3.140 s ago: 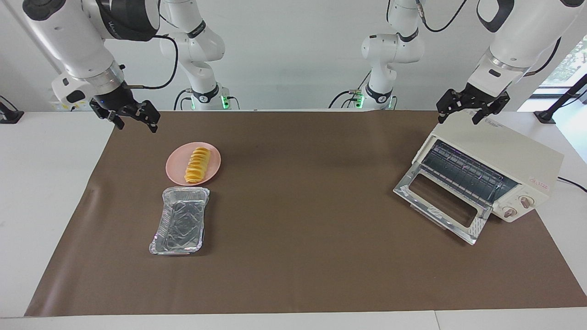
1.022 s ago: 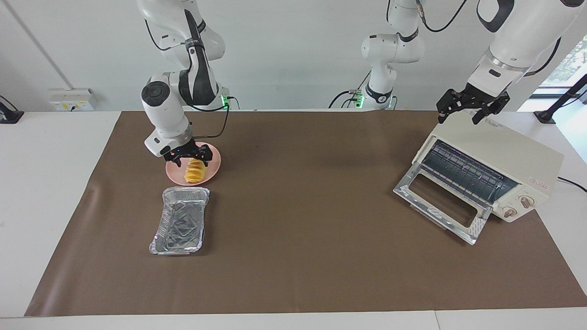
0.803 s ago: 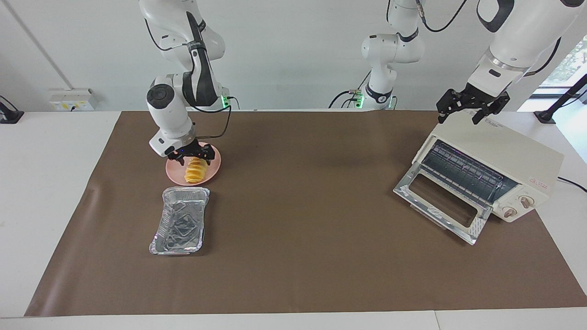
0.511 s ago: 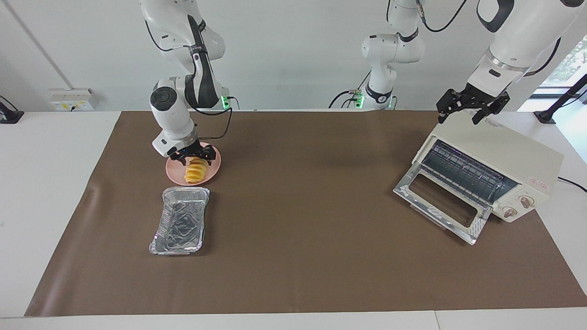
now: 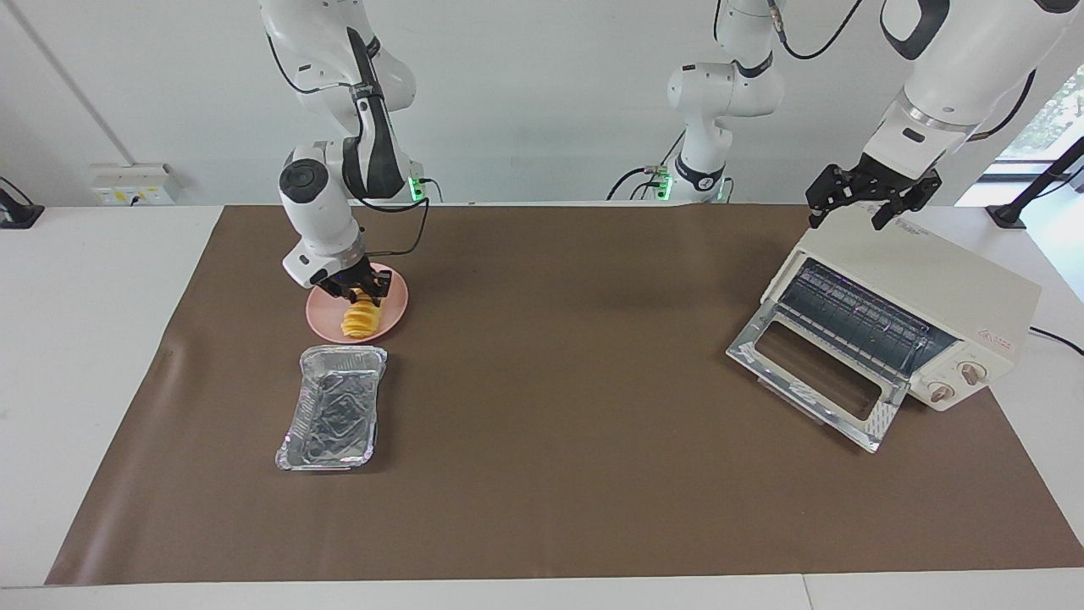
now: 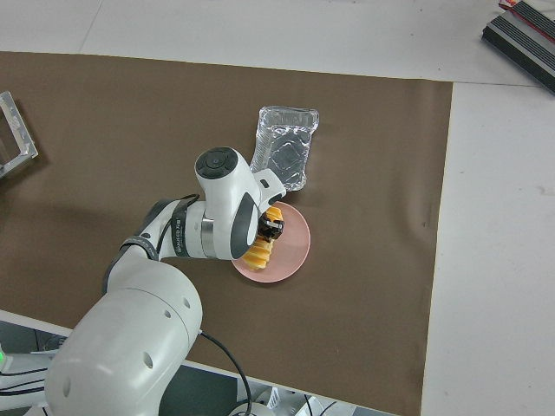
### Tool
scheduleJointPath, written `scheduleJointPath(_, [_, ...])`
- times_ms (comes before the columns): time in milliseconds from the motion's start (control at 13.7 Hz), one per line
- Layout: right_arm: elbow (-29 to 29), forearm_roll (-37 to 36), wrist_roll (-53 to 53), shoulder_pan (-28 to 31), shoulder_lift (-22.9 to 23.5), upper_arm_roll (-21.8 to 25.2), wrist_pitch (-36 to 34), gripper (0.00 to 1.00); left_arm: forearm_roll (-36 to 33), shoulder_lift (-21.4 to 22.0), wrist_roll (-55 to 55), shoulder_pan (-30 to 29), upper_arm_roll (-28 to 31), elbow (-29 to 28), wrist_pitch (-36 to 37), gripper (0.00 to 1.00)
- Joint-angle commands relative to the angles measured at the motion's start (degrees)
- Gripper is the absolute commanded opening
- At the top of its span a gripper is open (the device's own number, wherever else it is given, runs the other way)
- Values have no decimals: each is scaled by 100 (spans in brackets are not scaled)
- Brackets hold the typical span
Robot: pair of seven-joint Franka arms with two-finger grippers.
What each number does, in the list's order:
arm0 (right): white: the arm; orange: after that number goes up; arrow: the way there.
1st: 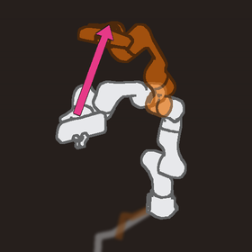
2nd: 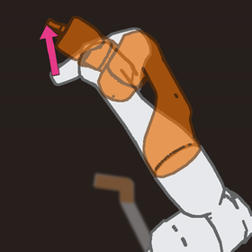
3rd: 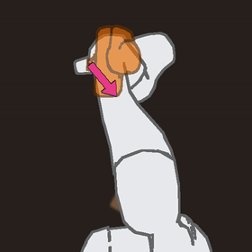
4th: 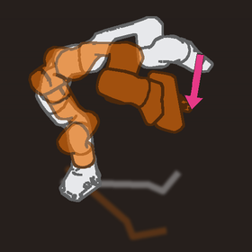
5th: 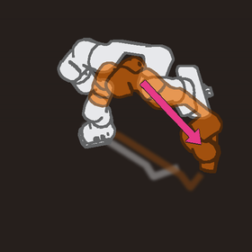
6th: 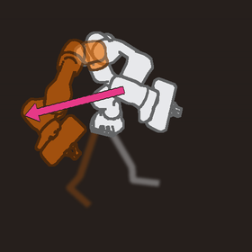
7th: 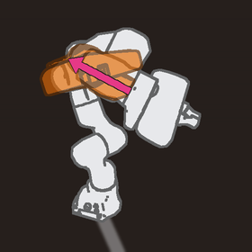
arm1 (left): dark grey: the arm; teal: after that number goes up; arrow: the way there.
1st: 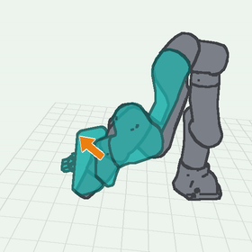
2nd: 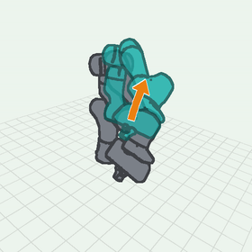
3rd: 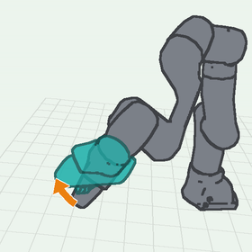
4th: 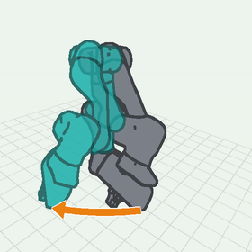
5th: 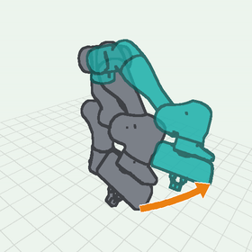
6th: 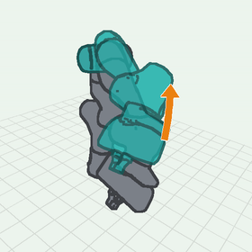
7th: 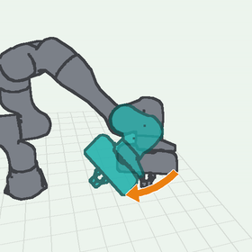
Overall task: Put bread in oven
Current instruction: 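Reach the right gripper down to the bread slices on the pink plate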
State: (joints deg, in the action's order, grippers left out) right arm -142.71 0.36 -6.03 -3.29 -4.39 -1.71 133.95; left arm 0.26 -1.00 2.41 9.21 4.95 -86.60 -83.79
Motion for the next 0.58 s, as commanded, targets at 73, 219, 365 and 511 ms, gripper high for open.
scheduleJointPath(73, [6, 289, -21, 48, -298, -23, -341, 0, 44, 29, 32, -51, -12, -67, -33, 100])
scheduleJointPath(219, [374, 290, -161, 4, -570, -31, -1139, 0, 44, 29, 32, -51, -12, -67, -33, 100])
scheduleJointPath(365, [822, 290, -162, 4, -747, -31, -1712, 0, 44, 38, 32, -51, -12, -67, -33, 100])
scheduleJointPath(511, [1497, 290, 100, 65, -608, -14, -1925, 0, 44, 29, 32, -51, -12, -67, -33, 100])
